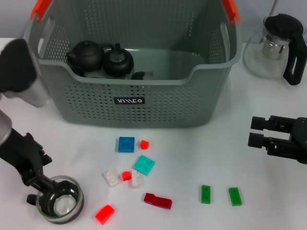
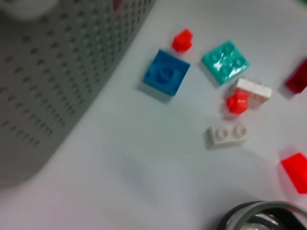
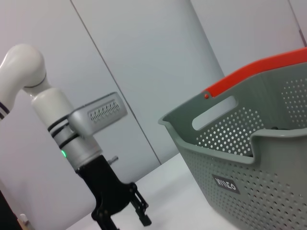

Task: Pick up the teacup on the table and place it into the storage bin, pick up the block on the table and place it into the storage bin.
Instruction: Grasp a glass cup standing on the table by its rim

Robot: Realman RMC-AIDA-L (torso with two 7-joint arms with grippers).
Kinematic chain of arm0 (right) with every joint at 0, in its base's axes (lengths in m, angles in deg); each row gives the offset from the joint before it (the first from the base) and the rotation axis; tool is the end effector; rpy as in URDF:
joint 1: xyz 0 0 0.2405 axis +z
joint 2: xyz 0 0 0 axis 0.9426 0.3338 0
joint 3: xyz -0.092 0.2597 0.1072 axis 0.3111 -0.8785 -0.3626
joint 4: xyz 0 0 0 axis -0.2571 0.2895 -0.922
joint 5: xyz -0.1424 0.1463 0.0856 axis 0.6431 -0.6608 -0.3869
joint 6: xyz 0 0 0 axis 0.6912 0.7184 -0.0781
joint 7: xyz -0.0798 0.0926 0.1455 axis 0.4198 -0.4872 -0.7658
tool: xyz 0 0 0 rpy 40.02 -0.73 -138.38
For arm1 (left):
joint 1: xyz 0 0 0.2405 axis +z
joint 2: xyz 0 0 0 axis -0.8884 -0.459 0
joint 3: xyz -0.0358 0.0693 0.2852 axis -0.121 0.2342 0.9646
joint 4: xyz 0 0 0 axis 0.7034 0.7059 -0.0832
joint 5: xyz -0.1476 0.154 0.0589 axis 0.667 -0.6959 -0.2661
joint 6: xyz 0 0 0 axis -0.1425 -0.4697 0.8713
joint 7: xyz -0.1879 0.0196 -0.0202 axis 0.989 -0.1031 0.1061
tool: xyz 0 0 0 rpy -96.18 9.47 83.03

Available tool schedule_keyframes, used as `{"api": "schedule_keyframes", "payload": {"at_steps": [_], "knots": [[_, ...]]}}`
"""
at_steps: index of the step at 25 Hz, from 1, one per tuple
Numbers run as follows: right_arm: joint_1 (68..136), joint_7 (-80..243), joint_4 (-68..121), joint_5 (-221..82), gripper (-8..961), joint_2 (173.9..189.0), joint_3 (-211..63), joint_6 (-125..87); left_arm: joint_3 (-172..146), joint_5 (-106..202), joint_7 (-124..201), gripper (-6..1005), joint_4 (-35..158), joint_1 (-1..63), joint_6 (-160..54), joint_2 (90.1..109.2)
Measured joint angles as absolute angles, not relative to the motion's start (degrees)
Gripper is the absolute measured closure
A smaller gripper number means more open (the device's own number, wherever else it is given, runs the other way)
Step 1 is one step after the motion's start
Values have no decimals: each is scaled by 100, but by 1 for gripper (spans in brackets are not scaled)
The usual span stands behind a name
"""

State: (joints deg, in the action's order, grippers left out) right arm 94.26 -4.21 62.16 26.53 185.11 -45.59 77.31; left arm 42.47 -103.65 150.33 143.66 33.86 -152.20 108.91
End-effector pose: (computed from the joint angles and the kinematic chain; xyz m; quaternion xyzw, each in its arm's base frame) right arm 0.2945 0.3197 -0.0163 -0.9019 0.2886 0.3156 0.0608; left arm -0.2919 0.3350 -0.0121 -0.9355 -0.2220 0.2596 0.0900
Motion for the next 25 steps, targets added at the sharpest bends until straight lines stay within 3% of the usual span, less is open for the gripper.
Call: {"api": "schedule_keyframes", "payload": {"at_steps": [19, 25], "knots": [[9422, -423, 6214, 2653, 280, 18476, -4585, 7723, 4909, -10399, 15493, 336, 14323, 3595, -14372, 10792], [9415, -418, 6214, 2653, 280, 18474, -4590, 7724, 5141, -10398, 15474, 352, 14366, 3619, -14613, 10853]]}}
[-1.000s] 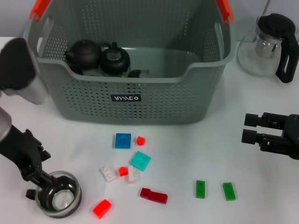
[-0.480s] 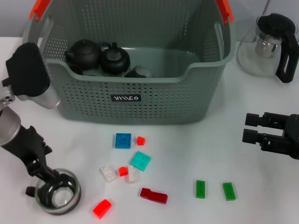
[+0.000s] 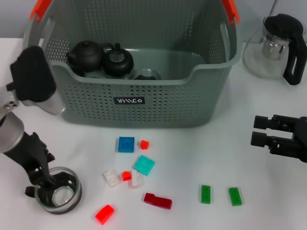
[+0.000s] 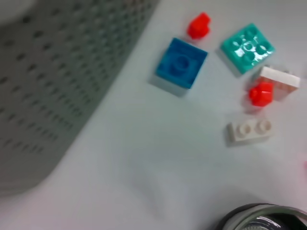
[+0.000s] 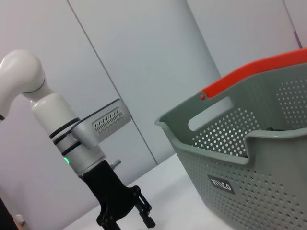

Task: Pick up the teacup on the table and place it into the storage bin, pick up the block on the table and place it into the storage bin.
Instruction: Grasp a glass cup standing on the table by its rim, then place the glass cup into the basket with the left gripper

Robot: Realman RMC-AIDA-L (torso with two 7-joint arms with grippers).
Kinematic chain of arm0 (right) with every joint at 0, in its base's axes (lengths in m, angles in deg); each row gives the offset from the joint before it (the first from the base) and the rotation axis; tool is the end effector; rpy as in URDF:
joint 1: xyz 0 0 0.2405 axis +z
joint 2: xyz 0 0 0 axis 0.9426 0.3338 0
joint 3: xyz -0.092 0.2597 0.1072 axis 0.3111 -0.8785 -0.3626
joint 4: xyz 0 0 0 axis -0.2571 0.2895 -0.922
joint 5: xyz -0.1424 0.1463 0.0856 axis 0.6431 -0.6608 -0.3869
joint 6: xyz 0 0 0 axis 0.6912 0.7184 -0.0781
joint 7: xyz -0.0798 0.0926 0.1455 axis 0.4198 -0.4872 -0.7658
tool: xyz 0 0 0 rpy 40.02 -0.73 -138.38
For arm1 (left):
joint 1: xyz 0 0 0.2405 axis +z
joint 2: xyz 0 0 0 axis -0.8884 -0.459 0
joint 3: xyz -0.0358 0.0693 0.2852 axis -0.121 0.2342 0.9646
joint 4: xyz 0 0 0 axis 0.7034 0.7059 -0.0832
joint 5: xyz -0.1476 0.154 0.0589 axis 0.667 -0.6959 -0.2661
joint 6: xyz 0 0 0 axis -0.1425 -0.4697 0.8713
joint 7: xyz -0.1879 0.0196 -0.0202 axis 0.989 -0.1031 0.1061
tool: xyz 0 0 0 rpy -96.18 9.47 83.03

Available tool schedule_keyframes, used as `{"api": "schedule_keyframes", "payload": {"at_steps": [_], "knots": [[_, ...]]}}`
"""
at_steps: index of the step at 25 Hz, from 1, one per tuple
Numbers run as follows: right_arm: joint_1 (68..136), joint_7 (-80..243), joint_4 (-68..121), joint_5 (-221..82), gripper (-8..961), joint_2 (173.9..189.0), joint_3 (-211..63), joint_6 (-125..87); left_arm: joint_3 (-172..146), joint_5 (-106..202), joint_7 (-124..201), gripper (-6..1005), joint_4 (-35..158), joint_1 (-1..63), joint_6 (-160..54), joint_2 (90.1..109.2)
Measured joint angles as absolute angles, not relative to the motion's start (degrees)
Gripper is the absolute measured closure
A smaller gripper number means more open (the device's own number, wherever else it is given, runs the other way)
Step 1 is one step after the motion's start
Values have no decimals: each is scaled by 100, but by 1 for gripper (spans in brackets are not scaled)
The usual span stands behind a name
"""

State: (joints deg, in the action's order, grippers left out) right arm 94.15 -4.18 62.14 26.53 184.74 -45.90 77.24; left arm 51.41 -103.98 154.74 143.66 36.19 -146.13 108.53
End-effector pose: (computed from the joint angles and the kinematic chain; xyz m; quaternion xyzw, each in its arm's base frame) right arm 0.2970 0.3204 -0.0130 -0.9016 0.2894 0.3146 0.0658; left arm -0.2942 0.3397 -0.0281 -0.9290 -0.2026 0.2885 0.1124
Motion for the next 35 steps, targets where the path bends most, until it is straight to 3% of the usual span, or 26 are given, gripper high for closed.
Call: {"api": "schedule_keyframes", "payload": {"at_steps": [11, 21, 32, 35], "knots": [[9392, -400, 6214, 2653, 279, 18466, -4594, 7724, 5265, -10402, 15656, 394, 14032, 3570, -14346, 10844], [9400, -391, 6161, 2653, 280, 18459, -4594, 7725, 5139, -10402, 15874, 625, 14017, 3508, -14329, 10788], [9449, -407, 6161, 2652, 279, 18432, -4593, 7751, 4329, -10121, 15644, 969, 14272, 3403, -14757, 10812], [9466, -412, 6161, 2643, 279, 18431, -4594, 7759, 3443, -9530, 15285, 969, 14100, 3205, -15196, 10772]]}}
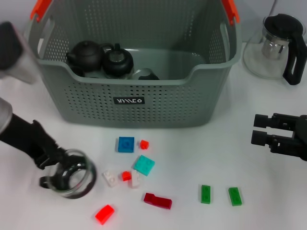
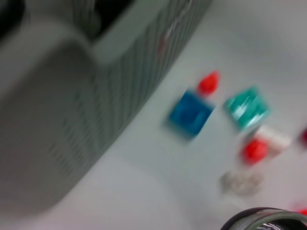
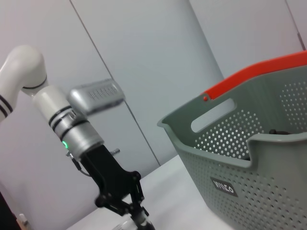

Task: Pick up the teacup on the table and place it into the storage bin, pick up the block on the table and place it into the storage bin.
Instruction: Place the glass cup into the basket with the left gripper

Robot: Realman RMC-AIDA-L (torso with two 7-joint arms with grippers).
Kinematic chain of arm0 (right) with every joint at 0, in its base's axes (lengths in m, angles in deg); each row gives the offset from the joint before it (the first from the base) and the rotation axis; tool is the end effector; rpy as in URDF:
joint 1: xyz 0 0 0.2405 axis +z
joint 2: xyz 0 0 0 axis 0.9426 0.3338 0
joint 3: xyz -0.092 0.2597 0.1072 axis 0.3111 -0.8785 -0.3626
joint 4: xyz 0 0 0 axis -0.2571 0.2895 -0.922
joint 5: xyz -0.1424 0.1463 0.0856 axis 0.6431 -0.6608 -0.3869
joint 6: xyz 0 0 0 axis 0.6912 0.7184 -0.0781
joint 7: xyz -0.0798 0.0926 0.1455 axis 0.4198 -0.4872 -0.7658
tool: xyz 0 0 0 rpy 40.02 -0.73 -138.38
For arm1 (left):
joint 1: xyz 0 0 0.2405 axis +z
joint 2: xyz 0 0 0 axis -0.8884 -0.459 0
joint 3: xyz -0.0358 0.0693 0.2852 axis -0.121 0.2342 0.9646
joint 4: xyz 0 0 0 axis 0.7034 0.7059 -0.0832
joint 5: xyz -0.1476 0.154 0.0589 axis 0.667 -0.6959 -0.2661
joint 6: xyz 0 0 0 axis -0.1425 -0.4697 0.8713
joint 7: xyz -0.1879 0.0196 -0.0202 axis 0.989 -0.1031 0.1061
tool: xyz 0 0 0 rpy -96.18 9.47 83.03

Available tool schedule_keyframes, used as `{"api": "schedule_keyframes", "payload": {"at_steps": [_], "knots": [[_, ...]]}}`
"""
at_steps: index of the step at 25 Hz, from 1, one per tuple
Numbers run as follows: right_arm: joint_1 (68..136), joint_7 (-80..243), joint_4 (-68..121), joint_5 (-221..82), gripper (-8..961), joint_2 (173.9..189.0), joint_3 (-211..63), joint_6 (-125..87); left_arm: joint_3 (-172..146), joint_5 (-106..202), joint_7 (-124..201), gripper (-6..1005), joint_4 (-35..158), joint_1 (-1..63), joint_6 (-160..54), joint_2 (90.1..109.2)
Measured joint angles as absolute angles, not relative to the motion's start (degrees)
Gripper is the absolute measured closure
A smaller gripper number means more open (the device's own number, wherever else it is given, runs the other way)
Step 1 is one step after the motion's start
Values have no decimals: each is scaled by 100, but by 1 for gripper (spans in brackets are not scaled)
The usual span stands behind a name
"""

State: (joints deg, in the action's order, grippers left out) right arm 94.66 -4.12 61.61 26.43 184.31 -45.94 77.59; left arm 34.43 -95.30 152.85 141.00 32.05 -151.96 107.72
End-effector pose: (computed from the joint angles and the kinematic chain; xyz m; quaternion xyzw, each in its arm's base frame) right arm 0.2953 0.3221 -0.0110 -0.9024 0.2863 0.3158 0.0623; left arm -0.2803 0.3487 -0.0044 -0.9433 -0.2699 0.1619 0.1053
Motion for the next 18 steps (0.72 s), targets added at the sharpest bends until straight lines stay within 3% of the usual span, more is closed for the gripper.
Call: {"api": "schedule_keyframes", "payload": {"at_steps": [2, 6, 9, 18], "knots": [[9468, -413, 6161, 2629, 279, 18431, -4598, 7759, 2729, -8950, 15043, 970, 13736, 3020, -15571, 10667], [9458, -418, 6161, 2623, 279, 18436, -4603, 7759, 1631, -7659, 14703, 970, 12130, 2710, -16011, 10204], [9429, -420, 6161, 2622, 280, 18438, -4603, 7760, 1252, -6757, 14500, 970, 11182, 2676, -16168, 9975], [9447, -375, 6077, 2644, 280, 18452, -4603, 7737, 1036, -4399, 15102, 969, 10788, 2547, -16012, 9984]]}}
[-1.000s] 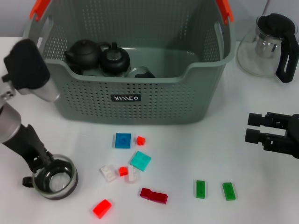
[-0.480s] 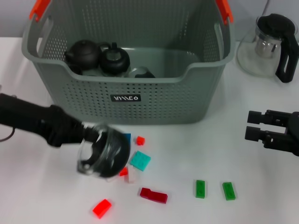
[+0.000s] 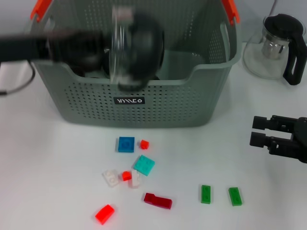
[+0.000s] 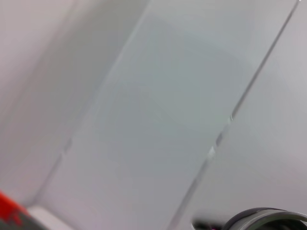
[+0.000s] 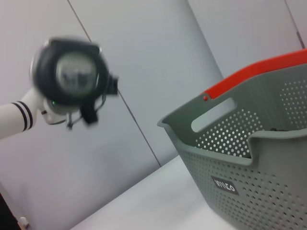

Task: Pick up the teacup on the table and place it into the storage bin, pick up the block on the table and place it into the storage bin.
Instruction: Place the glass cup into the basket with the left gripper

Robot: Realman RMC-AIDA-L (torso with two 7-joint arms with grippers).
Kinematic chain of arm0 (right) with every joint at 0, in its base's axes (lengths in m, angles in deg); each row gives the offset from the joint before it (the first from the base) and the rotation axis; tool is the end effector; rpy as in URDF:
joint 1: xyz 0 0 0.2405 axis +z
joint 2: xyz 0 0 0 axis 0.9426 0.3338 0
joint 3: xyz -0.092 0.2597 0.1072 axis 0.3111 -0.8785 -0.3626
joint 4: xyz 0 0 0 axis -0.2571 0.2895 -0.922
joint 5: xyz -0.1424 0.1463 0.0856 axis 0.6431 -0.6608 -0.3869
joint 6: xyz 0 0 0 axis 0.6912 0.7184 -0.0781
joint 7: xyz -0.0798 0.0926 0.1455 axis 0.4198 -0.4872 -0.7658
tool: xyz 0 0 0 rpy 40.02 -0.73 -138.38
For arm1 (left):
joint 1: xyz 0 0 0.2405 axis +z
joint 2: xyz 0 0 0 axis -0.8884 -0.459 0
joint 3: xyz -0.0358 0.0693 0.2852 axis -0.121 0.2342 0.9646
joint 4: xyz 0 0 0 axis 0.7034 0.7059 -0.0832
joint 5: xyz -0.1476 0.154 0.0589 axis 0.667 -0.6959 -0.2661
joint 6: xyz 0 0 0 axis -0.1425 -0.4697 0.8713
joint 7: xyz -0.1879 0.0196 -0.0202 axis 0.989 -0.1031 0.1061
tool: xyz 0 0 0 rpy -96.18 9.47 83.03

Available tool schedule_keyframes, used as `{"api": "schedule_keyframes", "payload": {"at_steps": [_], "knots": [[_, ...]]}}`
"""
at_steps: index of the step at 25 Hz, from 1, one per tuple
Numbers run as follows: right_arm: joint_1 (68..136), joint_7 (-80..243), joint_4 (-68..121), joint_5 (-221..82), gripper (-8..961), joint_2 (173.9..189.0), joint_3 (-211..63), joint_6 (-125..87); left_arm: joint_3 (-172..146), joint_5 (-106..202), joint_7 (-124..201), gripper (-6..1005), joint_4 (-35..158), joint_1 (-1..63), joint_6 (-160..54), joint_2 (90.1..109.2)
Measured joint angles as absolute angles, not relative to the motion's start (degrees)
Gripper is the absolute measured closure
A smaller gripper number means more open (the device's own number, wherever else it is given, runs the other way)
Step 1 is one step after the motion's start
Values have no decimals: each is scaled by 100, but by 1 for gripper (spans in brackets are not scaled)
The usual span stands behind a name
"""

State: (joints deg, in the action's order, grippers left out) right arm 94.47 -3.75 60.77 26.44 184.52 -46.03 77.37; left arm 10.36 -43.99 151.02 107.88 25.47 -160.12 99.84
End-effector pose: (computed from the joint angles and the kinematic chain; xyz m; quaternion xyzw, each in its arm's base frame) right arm 0.2965 0.3200 -0.0146 -0.8998 0.2910 0.3193 0.0612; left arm -0.1879 0.3740 0.0504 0.8786 0.2739 0.3902 0.0287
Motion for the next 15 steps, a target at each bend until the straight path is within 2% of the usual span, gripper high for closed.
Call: {"api": "schedule_keyframes", "payload": {"at_steps": [4, 10, 15], "knots": [[9400, -373, 6072, 2631, 280, 18450, -4603, 7765, 1037, -4028, 15400, 969, 10895, 2316, -15284, 9917], [9382, -373, 6064, 2644, 279, 18462, -4600, 7766, 1484, -4461, 15710, 970, 11158, 1741, -13858, 9632], [9379, -373, 6064, 2647, 279, 18465, -4603, 7776, 2427, -5791, 16271, 970, 11982, 1566, -12664, 9687]]}}
